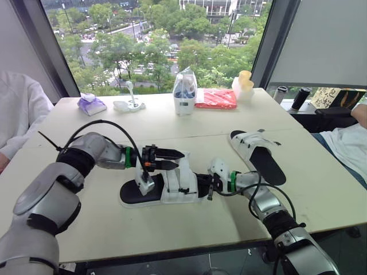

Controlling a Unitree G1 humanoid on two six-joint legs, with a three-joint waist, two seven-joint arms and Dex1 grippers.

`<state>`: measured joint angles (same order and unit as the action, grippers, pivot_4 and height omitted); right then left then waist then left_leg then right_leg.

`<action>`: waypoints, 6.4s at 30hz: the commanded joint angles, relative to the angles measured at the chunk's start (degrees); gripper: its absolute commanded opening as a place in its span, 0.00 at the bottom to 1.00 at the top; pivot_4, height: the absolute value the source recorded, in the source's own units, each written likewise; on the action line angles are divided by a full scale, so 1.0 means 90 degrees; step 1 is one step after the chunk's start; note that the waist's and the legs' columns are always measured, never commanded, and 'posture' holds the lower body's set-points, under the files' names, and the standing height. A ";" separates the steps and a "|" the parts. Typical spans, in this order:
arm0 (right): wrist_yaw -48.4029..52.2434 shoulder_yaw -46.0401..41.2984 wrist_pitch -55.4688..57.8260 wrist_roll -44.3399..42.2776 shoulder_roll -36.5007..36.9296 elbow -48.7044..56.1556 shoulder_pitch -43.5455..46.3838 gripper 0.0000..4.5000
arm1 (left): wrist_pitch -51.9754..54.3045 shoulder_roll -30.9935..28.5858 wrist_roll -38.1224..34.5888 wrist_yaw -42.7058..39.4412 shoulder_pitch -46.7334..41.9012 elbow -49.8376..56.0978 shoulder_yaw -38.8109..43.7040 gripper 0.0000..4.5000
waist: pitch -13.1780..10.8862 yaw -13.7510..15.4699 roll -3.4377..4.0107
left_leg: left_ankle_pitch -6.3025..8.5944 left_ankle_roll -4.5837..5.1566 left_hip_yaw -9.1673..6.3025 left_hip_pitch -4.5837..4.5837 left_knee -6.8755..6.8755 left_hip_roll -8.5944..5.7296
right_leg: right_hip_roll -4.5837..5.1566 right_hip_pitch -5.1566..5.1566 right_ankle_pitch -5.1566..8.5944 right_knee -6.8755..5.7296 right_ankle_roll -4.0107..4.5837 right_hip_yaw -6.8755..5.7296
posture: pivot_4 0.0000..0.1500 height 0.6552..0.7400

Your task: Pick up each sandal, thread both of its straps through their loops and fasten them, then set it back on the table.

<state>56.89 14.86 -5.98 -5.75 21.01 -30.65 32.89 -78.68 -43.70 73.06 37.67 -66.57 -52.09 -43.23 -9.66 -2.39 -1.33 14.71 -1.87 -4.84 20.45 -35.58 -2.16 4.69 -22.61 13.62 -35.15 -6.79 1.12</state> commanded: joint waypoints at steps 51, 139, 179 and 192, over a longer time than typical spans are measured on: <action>-0.0063 0.0411 0.0059 0.0663 -0.0265 -0.1365 0.0021 0.00 | 0.8763 0.2302 -0.9397 -0.5884 -0.1142 -0.1971 0.8070 0.73 | -0.0013 -0.0071 -0.0070 | -0.0008 -0.0016 -0.0004 -0.0018 0.0033 0.0013 | 0.0034 -0.0012 -0.0019 -0.0011 0.0021 -0.0148 | 1.00 1.00; -0.0240 0.0414 0.0218 0.0645 -0.0354 -0.0947 -0.0393 0.00 | 1.5180 0.3033 -1.3202 -0.8543 0.4066 0.5870 0.5117 0.01 | 0.0026 -0.0025 -0.0029 | -0.0003 -0.0041 -0.0021 -0.0032 0.0045 0.0023 | 0.0034 0.0002 0.0015 0.0013 0.0107 -0.0117 | 1.00 1.00; -0.0255 0.0431 0.0210 0.0671 -0.0410 -0.1038 -0.0363 0.00 | 1.5407 0.2534 -1.3179 -0.8922 0.4710 0.6459 0.4716 0.01 | 0.0026 -0.0034 -0.0028 | 0.0005 -0.0054 -0.0015 -0.0026 0.0048 0.0066 | 0.0011 -0.0007 0.0020 0.0021 0.0116 -0.0118 | 1.00 1.00; -0.0255 0.0445 0.0181 0.0683 -0.0439 -0.1054 -0.0359 0.00 | 1.4532 0.2334 -1.2313 -0.9051 0.4665 0.6403 0.4258 0.01 | 0.0030 -0.0026 -0.0020 | 0.0010 -0.0060 -0.0016 -0.0026 0.0049 0.0083 | 0.0002 -0.0009 0.0026 0.0024 0.0129 -0.0118 | 1.00 1.00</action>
<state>54.76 14.72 -8.67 -4.64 17.77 -34.02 33.49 50.40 -22.01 -37.55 -42.54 -25.06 4.57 -3.40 -9.39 -2.62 -1.51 14.80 -2.41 -4.98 20.23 -35.14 -1.40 4.71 -22.70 13.86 -34.93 -5.63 0.06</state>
